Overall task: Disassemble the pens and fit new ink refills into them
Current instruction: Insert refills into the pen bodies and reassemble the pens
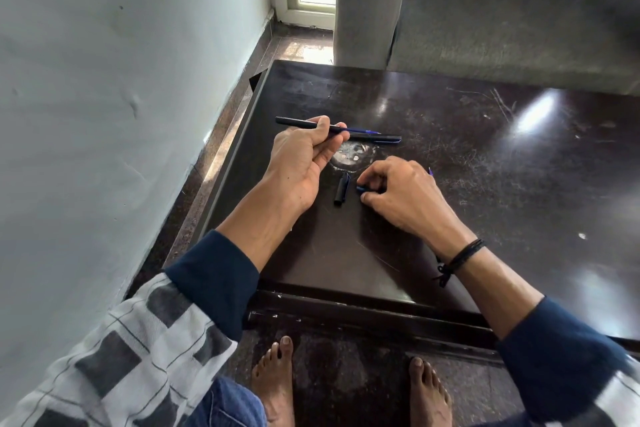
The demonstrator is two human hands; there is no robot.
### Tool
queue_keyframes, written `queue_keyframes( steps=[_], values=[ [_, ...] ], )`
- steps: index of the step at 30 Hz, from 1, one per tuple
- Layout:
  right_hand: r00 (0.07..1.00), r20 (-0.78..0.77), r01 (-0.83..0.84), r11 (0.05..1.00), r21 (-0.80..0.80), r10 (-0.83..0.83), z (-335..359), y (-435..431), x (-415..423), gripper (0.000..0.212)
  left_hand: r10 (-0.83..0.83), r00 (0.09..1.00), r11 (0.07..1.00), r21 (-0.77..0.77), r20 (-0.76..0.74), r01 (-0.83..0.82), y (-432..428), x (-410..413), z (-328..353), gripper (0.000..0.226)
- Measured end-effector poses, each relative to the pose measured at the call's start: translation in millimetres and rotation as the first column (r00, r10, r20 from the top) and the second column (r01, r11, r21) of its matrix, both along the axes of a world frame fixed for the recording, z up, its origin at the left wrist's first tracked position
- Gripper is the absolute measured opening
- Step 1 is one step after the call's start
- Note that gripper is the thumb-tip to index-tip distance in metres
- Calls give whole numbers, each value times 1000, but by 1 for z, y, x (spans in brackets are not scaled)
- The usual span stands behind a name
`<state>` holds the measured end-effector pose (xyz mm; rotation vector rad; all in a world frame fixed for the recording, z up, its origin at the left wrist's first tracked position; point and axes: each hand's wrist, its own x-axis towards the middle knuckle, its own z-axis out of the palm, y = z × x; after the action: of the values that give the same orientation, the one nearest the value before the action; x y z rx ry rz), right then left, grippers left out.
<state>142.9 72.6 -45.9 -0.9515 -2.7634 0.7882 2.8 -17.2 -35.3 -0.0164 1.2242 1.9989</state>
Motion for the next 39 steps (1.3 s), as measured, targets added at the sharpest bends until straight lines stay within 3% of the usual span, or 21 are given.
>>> queue_keyframes(
  steps=[4,8,13,19,21,24,25,32,39],
  values=[
    [994,-93,63,998,-24,-65,1,0,1,16,-30,1000,1000,4,-5,30,0,2,0,4],
    [942,-280,127,969,-211,-184,3,3,-1,13,-81,997,997,13,-7,81,1,6,-1,11],
    [834,-440,7,803,-596,-334,4,2,-4,12,-112,994,993,40,-10,112,1,4,-1,13],
    [804,-445,-40,711,-702,-395,7,-2,-3,16,-126,992,988,84,-8,126,0,5,-1,7],
    [804,-381,-19,621,-784,-457,8,-2,-3,16,-133,991,987,93,-19,134,1,7,-1,7],
    [768,-286,-52,389,-920,-573,8,-1,-4,12,-154,988,983,97,-33,156,2,10,-1,7],
    [758,-276,-57,361,-931,-592,8,0,-4,11,-163,986,981,97,-34,165,3,11,-1,8],
    [725,-324,-87,385,-919,-607,7,2,-4,15,-181,983,978,98,-35,184,2,11,2,7],
    [662,-307,-71,352,-933,-683,9,4,-3,13,-171,985,980,99,-29,173,1,9,2,6]
  ],
)
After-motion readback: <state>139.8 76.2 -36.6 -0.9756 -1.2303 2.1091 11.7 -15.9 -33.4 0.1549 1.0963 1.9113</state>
